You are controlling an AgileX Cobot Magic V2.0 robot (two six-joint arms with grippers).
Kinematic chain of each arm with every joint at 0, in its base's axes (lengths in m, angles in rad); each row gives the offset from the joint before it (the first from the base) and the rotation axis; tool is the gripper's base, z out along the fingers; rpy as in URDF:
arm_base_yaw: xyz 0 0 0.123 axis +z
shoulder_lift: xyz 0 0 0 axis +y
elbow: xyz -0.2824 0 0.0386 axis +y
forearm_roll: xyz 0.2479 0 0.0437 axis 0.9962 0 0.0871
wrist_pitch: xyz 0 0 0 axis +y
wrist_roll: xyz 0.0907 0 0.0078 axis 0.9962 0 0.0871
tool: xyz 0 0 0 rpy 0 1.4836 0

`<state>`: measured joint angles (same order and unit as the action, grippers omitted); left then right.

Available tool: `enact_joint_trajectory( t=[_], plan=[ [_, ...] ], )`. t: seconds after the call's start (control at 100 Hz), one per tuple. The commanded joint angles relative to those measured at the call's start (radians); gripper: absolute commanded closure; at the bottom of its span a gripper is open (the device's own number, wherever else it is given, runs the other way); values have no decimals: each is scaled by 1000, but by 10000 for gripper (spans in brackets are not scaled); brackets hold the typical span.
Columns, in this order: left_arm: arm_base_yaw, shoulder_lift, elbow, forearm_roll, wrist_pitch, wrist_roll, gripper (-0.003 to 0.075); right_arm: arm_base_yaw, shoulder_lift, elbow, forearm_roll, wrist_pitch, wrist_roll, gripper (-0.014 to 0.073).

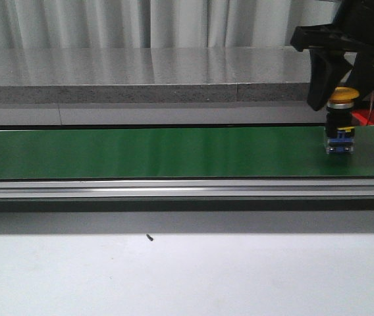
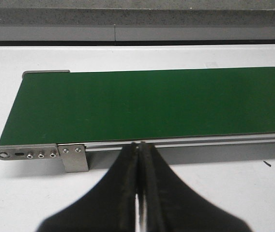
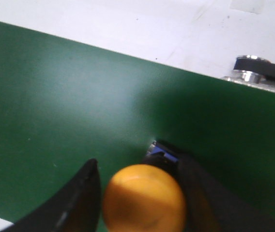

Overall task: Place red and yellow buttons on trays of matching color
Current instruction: 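Move the right gripper down onto the yellow button on the belt and grasp, then carry the yellow button into the yellow tray and open the right gripper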

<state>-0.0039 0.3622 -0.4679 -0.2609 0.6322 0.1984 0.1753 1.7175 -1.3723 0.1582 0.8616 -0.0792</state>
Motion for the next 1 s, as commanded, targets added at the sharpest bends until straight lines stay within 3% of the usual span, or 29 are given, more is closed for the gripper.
enact_joint_trajectory(
  t=[0.0,0.09,0.48,0.74,0.99],
  plan=[
    [-10,6,-26,-19,-68,0,740,-2,-42,-21,-13,-35,6,379],
    [-10,6,-26,-19,-68,0,740,-2,-42,-21,-13,-35,6,453],
    [-10,6,-26,-19,-68,0,740,-42,-170,-21,-15,-6,6,454],
    [-10,6,-26,-19,-68,0,740,-172,-273,48,-14,10,7,454],
    [-10,6,-26,-19,-68,0,740,-364,-341,184,-14,-4,16,454]
  ],
)
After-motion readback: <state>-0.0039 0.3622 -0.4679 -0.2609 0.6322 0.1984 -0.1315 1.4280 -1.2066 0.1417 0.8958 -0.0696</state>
